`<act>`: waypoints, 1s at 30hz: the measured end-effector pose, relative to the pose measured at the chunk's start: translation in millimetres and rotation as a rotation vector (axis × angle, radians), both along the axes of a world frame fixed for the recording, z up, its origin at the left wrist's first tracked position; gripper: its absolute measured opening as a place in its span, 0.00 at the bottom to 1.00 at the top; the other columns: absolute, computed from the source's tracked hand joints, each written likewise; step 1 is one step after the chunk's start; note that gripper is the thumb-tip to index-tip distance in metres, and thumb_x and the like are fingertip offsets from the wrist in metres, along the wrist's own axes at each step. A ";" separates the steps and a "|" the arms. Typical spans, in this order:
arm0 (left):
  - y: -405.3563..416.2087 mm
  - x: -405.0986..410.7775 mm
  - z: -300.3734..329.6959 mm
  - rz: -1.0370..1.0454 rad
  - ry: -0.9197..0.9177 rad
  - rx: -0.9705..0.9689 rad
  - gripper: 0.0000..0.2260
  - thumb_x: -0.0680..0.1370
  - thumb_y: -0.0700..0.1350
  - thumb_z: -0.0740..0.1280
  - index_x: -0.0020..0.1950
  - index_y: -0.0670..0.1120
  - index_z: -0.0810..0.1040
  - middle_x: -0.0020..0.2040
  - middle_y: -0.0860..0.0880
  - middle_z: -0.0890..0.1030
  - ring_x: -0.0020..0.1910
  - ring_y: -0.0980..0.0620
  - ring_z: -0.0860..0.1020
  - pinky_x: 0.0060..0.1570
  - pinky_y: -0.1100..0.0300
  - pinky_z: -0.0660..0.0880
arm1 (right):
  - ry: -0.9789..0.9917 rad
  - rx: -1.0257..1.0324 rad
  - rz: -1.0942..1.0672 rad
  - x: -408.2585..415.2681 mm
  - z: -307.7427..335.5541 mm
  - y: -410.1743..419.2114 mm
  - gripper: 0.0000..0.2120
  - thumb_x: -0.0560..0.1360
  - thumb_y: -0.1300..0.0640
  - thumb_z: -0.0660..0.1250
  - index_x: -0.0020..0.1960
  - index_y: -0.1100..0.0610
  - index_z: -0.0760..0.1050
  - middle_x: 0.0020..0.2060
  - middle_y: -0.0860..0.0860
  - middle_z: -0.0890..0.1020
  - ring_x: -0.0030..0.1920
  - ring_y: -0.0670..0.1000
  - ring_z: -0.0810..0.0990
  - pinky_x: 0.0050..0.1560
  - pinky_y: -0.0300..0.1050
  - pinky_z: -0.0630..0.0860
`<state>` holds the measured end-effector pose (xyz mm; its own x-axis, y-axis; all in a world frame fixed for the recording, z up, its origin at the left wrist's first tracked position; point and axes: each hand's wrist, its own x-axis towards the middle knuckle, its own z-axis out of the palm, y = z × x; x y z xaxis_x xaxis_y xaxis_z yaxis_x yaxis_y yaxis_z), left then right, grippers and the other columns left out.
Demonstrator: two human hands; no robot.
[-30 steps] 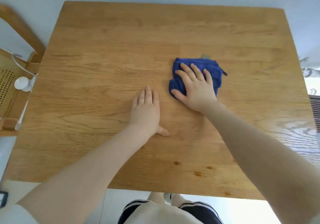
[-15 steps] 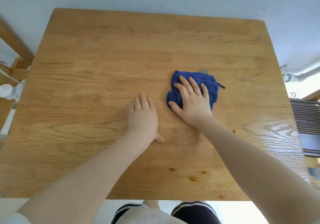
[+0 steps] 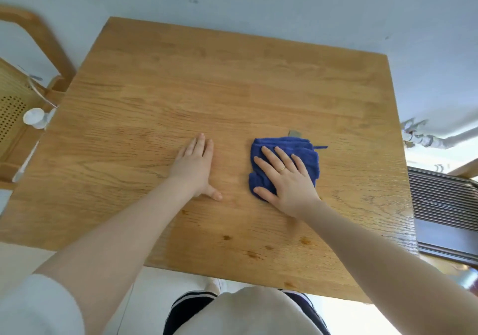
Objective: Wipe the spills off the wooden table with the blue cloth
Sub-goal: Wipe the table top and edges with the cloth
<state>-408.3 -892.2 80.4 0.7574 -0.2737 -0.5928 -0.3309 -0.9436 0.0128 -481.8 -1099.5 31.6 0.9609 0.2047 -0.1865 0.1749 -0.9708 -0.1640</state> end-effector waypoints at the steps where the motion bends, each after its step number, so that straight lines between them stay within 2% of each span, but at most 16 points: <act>1: -2.0 -0.2 1.3 0.007 0.002 0.016 0.61 0.61 0.66 0.73 0.75 0.43 0.34 0.76 0.43 0.34 0.76 0.46 0.39 0.75 0.51 0.43 | 0.002 -0.010 -0.006 11.9 0.3 -9.0 0.35 0.72 0.32 0.42 0.75 0.45 0.52 0.76 0.46 0.50 0.76 0.52 0.47 0.73 0.52 0.42; 4: -8.5 -4.2 2.2 0.018 0.003 0.042 0.57 0.65 0.62 0.73 0.75 0.44 0.35 0.76 0.45 0.35 0.76 0.47 0.38 0.75 0.50 0.44 | 0.028 0.007 -0.217 63.1 -1.9 -32.8 0.32 0.75 0.33 0.49 0.75 0.42 0.49 0.76 0.45 0.48 0.76 0.52 0.44 0.73 0.55 0.41; 6: -15.2 -9.1 2.9 0.031 -0.001 0.012 0.53 0.69 0.59 0.72 0.76 0.46 0.36 0.76 0.47 0.35 0.76 0.48 0.38 0.75 0.50 0.45 | 0.040 -0.008 -0.287 83.0 -4.2 -39.4 0.32 0.75 0.33 0.50 0.75 0.43 0.47 0.76 0.46 0.47 0.76 0.53 0.43 0.73 0.57 0.39; 10: -39.6 -13.7 9.4 0.048 0.043 -0.107 0.49 0.70 0.59 0.70 0.77 0.47 0.40 0.77 0.49 0.36 0.76 0.50 0.39 0.75 0.50 0.49 | -0.002 -0.026 -0.186 45.3 -4.0 -39.7 0.34 0.75 0.34 0.48 0.76 0.46 0.46 0.77 0.47 0.47 0.76 0.53 0.43 0.72 0.59 0.39; 13: -67.4 -12.2 12.4 0.003 0.015 -0.189 0.49 0.70 0.58 0.71 0.77 0.47 0.41 0.76 0.49 0.33 0.76 0.49 0.40 0.74 0.51 0.50 | -0.023 0.028 0.001 -5.0 0.2 -47.3 0.35 0.71 0.34 0.44 0.75 0.46 0.50 0.76 0.47 0.50 0.76 0.53 0.46 0.71 0.56 0.37; 16: -92.9 -14.1 11.0 -0.047 0.023 -0.242 0.53 0.66 0.61 0.72 0.77 0.46 0.41 0.76 0.47 0.34 0.76 0.48 0.42 0.75 0.52 0.50 | 0.000 0.039 0.112 -3.2 -0.1 -64.9 0.34 0.70 0.32 0.44 0.75 0.43 0.52 0.76 0.45 0.51 0.76 0.52 0.47 0.71 0.54 0.37; 20: -112.5 -23.0 -2.6 0.003 0.010 -0.230 0.59 0.63 0.64 0.73 0.76 0.42 0.37 0.78 0.44 0.41 0.77 0.47 0.45 0.74 0.56 0.46 | -0.007 0.043 -0.111 59.1 -5.3 -79.3 0.30 0.75 0.35 0.52 0.74 0.42 0.52 0.76 0.46 0.50 0.76 0.52 0.46 0.72 0.58 0.42; 23: -122.5 -28.9 -9.8 0.000 -0.043 -0.158 0.56 0.66 0.61 0.73 0.76 0.42 0.37 0.77 0.43 0.38 0.76 0.47 0.42 0.73 0.56 0.43 | -0.005 0.054 -0.222 90.6 -5.9 -81.6 0.30 0.76 0.36 0.53 0.74 0.42 0.51 0.76 0.46 0.49 0.76 0.52 0.44 0.72 0.58 0.41; 27: -128.0 -30.5 -8.1 0.014 -0.034 -0.115 0.56 0.65 0.59 0.74 0.76 0.41 0.39 0.77 0.42 0.38 0.76 0.47 0.42 0.75 0.55 0.45 | -0.055 0.097 -0.147 42.9 -4.1 -79.6 0.29 0.75 0.37 0.55 0.74 0.41 0.53 0.76 0.46 0.51 0.76 0.52 0.46 0.72 0.57 0.40; 30: -131.8 -31.7 -3.2 0.028 -0.024 -0.088 0.56 0.65 0.58 0.75 0.76 0.41 0.39 0.77 0.42 0.39 0.77 0.47 0.42 0.75 0.55 0.47 | -0.081 0.092 -0.037 -5.7 -1.1 -79.9 0.29 0.74 0.35 0.50 0.73 0.41 0.56 0.76 0.46 0.53 0.76 0.53 0.48 0.72 0.57 0.42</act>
<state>-440.0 -1023.9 77.2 0.7791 -0.3025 -0.5490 -0.3060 -0.9479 0.0880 -487.5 -1179.4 30.5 0.9793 0.1815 -0.0895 0.1557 -0.9583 -0.2398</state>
